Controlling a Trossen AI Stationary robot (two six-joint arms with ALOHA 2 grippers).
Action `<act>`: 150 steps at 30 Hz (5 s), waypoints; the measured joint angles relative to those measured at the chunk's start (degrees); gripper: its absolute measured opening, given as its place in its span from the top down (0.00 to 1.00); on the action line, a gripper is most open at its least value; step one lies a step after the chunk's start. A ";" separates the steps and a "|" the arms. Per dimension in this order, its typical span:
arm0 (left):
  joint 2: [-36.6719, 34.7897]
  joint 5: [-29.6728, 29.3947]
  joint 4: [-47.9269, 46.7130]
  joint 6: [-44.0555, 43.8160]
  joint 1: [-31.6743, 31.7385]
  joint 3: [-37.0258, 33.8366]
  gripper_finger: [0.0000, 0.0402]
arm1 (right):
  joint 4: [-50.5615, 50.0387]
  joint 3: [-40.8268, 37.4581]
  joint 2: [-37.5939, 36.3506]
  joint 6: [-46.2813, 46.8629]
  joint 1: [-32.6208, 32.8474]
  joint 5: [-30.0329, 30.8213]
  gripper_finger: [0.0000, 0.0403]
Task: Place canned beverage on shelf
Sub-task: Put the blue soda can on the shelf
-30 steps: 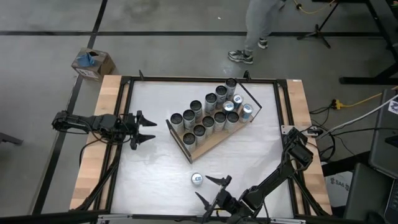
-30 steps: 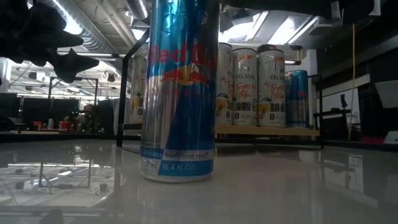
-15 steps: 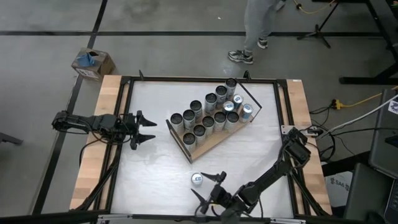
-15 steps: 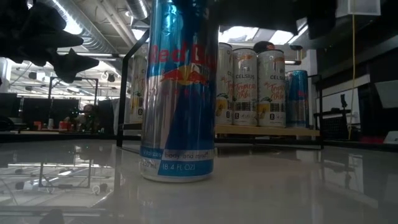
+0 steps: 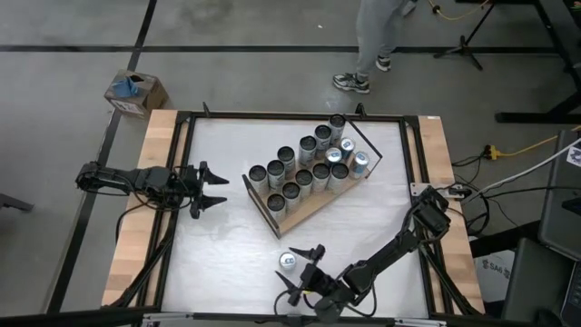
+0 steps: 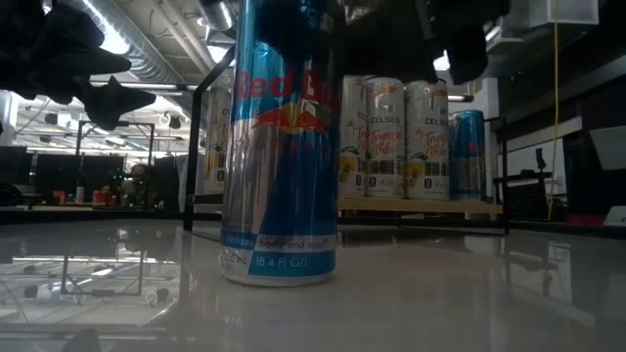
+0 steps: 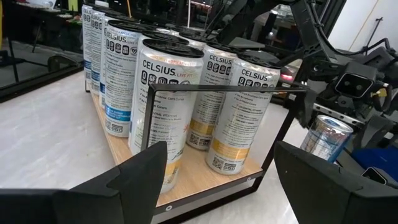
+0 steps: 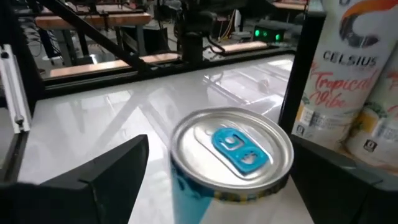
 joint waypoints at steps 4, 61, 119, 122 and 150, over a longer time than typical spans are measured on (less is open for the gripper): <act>0.00 0.00 0.00 0.00 0.00 0.00 0.28 | -2.05 0.00 0.00 4.71 -0.85 -1.87 0.11; 0.00 0.00 -0.01 -0.01 0.02 0.00 0.28 | -7.59 0.00 0.00 7.33 -1.40 0.62 0.44; -0.02 0.01 0.00 -0.02 0.01 0.00 0.28 | -104.46 -25.93 -36.65 96.82 16.97 11.43 0.44; -0.02 0.07 0.00 0.00 0.01 0.00 0.28 | -103.58 -32.40 -42.37 98.05 18.19 14.90 0.44; -0.02 0.20 0.00 0.00 0.02 0.00 0.28 | -62.93 -47.87 -52.46 60.51 18.01 11.87 0.42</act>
